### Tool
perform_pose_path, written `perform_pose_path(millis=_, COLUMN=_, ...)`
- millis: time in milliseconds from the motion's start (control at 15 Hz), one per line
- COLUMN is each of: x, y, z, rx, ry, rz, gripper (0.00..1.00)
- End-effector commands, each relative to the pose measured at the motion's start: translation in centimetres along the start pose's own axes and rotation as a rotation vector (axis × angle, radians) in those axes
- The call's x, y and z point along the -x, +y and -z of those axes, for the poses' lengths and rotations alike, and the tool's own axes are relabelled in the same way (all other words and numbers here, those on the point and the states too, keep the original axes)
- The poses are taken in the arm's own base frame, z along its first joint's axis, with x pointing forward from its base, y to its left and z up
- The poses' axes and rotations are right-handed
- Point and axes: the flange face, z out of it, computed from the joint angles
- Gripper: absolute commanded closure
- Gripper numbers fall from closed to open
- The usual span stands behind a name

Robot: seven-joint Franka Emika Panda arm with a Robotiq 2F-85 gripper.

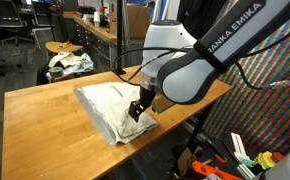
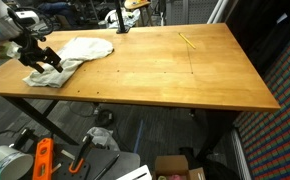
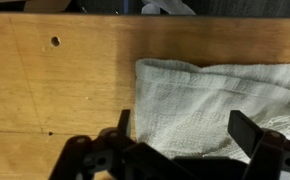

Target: Fold the white towel in half

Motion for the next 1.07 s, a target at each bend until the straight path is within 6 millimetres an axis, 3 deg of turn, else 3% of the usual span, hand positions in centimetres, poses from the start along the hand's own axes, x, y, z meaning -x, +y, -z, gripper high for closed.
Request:
perform_pose_path(millis=0, x=-1.2, y=-0.5, z=-1.4, rx=0.024, ry=0.005, rz=-0.039, gripper=0.0)
perform_pose_path(millis=400, x=-2.2, y=-0.2, z=-3.9, rx=0.069, ry=-0.029, rz=-0.078, gripper=0.0)
perform_pose_path(millis=1000, x=-4.4, y=4.7, z=-4.7, rx=0.19, ry=-0.023, rz=-0.116, gripper=0.0)
